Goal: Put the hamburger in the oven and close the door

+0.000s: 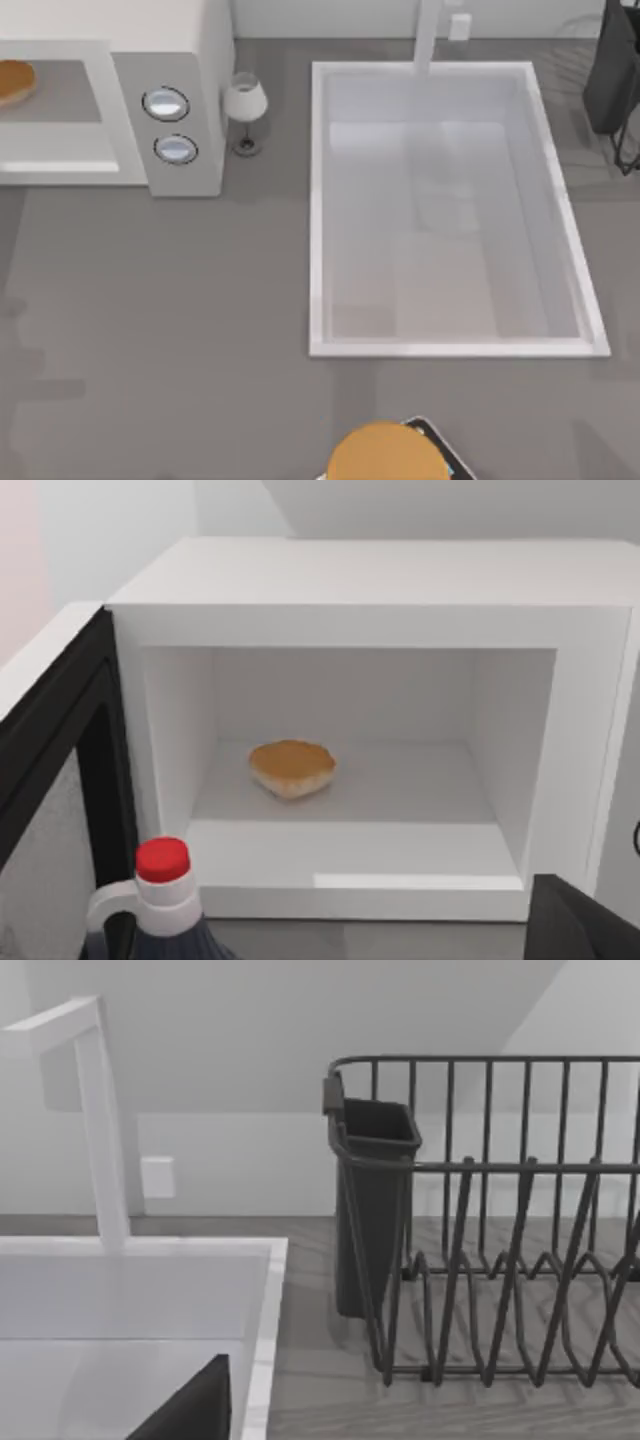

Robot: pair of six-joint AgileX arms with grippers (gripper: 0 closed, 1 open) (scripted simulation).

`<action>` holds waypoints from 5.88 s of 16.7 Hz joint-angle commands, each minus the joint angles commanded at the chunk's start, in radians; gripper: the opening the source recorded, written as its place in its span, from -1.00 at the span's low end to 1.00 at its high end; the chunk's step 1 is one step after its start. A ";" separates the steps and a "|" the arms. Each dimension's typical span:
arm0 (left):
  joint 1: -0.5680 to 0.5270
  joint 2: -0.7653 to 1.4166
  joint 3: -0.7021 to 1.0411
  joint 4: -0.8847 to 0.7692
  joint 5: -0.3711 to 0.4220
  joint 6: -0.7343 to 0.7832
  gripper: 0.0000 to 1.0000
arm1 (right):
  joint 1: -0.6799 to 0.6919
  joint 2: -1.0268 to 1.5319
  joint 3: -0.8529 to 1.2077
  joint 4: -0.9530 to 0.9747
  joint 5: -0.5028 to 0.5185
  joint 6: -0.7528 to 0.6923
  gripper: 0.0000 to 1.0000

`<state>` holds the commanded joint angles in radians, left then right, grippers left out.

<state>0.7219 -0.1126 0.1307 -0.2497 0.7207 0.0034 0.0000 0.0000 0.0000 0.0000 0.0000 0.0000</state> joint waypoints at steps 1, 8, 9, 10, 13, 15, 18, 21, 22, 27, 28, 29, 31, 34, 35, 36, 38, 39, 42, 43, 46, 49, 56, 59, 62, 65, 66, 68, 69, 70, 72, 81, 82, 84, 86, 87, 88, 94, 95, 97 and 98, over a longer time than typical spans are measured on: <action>0.000 0.000 0.000 0.000 0.000 0.000 -1.00 | 0.000 0.000 0.000 0.000 0.000 0.000 1.00; 0.031 0.101 0.084 -0.040 0.005 0.066 -1.00 | 0.000 0.000 0.000 0.000 0.000 0.000 1.00; 0.046 0.154 0.126 -0.058 0.008 0.096 -1.00 | 0.000 0.000 0.000 0.000 0.000 0.000 1.00; 0.063 0.217 0.173 -0.079 0.011 0.131 -1.00 | 0.000 0.000 0.000 0.000 0.000 0.000 1.00; 0.119 0.460 0.342 -0.152 0.018 0.257 -1.00 | 0.000 0.000 0.000 0.000 0.000 0.000 1.00; 0.157 0.655 0.470 -0.207 0.020 0.351 -1.00 | 0.000 0.000 0.000 0.000 0.000 0.000 1.00; 0.211 0.972 0.667 -0.288 0.015 0.499 -1.00 | 0.000 0.000 0.000 0.000 0.000 0.000 1.00; 0.256 1.285 0.856 -0.364 0.001 0.640 -1.00 | 0.000 0.000 0.000 0.000 0.000 0.000 1.00; 0.268 1.381 0.914 -0.386 -0.006 0.684 -1.00 | 0.000 0.000 0.000 0.000 0.000 0.000 1.00; 0.309 1.734 1.140 -0.472 -0.041 0.855 -1.00 | 0.000 0.000 0.000 0.000 0.000 0.000 1.00; 0.312 1.773 1.168 -0.482 -0.046 0.876 -1.00 | 0.000 0.000 0.000 0.000 0.000 0.000 1.00; 0.315 1.801 1.189 -0.490 -0.050 0.892 -1.00 | 0.000 0.000 0.000 0.000 0.000 0.000 1.00; 0.316 1.826 1.207 -0.497 -0.054 0.907 -1.00 | 0.000 0.000 0.000 0.000 0.000 0.000 1.00; 0.316 1.826 1.207 -0.497 -0.054 0.907 -1.00 | 0.000 0.000 0.000 0.000 0.000 0.000 1.00; 0.311 1.824 1.204 -0.495 -0.054 0.906 -1.00 | 0.000 0.000 0.000 0.000 0.000 0.000 1.00; 0.310 1.825 1.201 -0.492 -0.053 0.906 -1.00 | 0.000 0.000 0.000 0.000 0.000 0.000 1.00; 0.307 1.840 1.171 -0.454 -0.052 0.910 -1.00 | 0.000 0.000 0.000 0.000 0.000 0.000 1.00; 0.307 1.852 1.146 -0.420 -0.052 0.911 -1.00 | 0.000 0.000 0.000 0.000 0.000 0.000 1.00; 0.313 1.896 1.054 -0.260 -0.053 0.911 -1.00 | 0.000 0.000 0.000 0.000 0.000 0.000 1.00; 0.315 1.912 1.022 -0.209 -0.054 0.912 -1.00 | 0.000 0.000 0.000 0.000 0.000 0.000 1.00; 0.319 1.947 0.950 -0.118 -0.052 0.912 -1.00 | 0.000 0.000 0.000 0.000 0.000 0.000 1.00; 0.319 1.951 0.941 -0.108 -0.052 0.912 -1.00 | 0.000 0.000 0.000 0.000 0.000 0.000 1.00; 0.233 1.807 0.780 -0.034 -0.090 0.822 -1.00 | 0.000 0.000 0.000 0.000 0.000 0.000 1.00; 0.168 1.697 0.639 0.029 -0.123 0.751 -1.00 | 0.000 0.000 0.000 0.000 0.000 0.000 1.00; 0.131 1.635 0.571 0.065 -0.143 0.711 -1.00 | 0.000 0.000 0.000 0.000 0.000 0.000 1.00; 0.130 1.634 0.569 0.066 -0.144 0.710 -1.00 | 0.000 0.000 0.000 0.000 0.000 0.000 1.00; 0.135 1.638 0.570 0.063 -0.140 0.710 -1.00 | 0.000 0.000 0.000 0.000 0.000 0.000 1.00; 0.129 1.624 0.574 0.065 -0.150 0.707 -1.00 | 0.000 0.000 0.000 0.000 0.000 0.000 1.00; 0.120 1.604 0.576 0.067 -0.166 0.702 -1.00 | 0.000 0.000 0.000 0.000 0.000 0.000 1.00; 0.106 1.577 0.574 0.069 -0.186 0.694 -1.00 | 0.000 0.000 0.000 0.000 0.000 0.000 1.00; 0.069 1.511 0.552 0.071 -0.234 0.668 -1.00 | 0.000 0.000 0.000 0.000 0.000 0.000 1.00; -0.162 1.316 0.327 0.128 -0.342 0.445 -1.00 | 0.000 0.000 0.000 0.000 0.000 0.000 1.00; -0.179 1.319 0.315 0.140 -0.341 0.426 -1.00 | 0.000 0.000 0.000 0.000 0.000 0.000 1.00; -0.196 1.324 0.307 0.155 -0.339 0.406 -1.00 | 0.000 0.000 0.000 0.000 0.000 0.000 1.00; -0.197 1.324 0.307 0.156 -0.339 0.406 -1.00 | 0.000 0.000 0.000 0.000 0.000 0.000 1.00; -0.197 1.324 0.307 0.156 -0.339 0.406 -1.00 | 0.000 0.000 0.000 0.000 0.000 0.000 1.00; -0.194 1.312 0.339 0.161 -0.348 0.406 -1.00 | 0.000 0.000 0.000 0.000 0.000 0.000 1.00; -0.350 1.197 0.261 0.177 -0.492 0.286 -1.00 | 0.000 0.000 0.000 0.000 0.000 0.000 1.00; -0.401 1.172 0.251 0.183 -0.526 0.259 -1.00 | 0.000 0.000 0.000 0.000 0.000 0.000 1.00; -0.498 1.143 0.241 0.193 -0.575 0.213 -1.00 | 0.000 0.000 0.000 0.000 0.000 0.000 1.00; -0.540 1.142 0.243 0.196 -0.594 0.187 -1.00 | 0.000 0.000 0.000 0.000 0.000 0.000 1.00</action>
<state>0.1820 1.0298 0.3737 -0.0537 0.1263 0.1905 0.0000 0.0000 0.0000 0.0000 0.0000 0.0000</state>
